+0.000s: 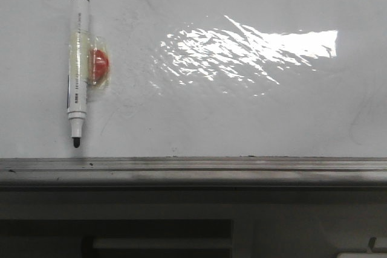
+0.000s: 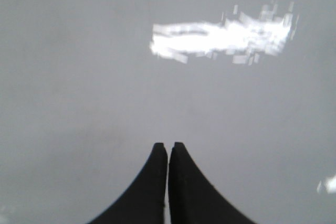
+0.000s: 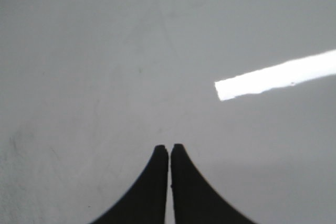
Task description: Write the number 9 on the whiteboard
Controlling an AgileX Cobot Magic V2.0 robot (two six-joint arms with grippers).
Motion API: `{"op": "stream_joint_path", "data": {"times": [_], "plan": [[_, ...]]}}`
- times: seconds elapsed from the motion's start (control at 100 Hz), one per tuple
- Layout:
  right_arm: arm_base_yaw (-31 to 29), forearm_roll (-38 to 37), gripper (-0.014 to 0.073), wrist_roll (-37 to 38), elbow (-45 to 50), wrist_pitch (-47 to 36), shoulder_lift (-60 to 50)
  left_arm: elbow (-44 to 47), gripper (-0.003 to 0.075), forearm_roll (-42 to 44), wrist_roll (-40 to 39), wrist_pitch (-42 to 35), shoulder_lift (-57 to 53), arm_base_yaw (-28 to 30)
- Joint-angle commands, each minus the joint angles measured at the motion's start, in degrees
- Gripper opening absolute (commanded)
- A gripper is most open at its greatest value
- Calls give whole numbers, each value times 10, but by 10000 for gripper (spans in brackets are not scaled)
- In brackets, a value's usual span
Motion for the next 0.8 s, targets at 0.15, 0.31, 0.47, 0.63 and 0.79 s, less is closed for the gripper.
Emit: {"op": "stream_joint_path", "data": {"times": [0.15,0.31,0.47,0.63,0.79], "plan": [[-4,57,-41,-1,3,-31,-8,9,-20,-352,-11,-171,-16,-7],[-4,48,-41,-1,-70,113,4,-40,-20,-381,-6,-14,-5,-7],[-4,-57,-41,-10,-179,289,59,-139,0,-279,3,159,62,-7],[-4,-155,-35,-10,-268,399,124,-216,292,-293,93,193,155,-7],[-4,-163,148,-10,-322,414,170,-252,410,-402,241,243,246,-7]]}}
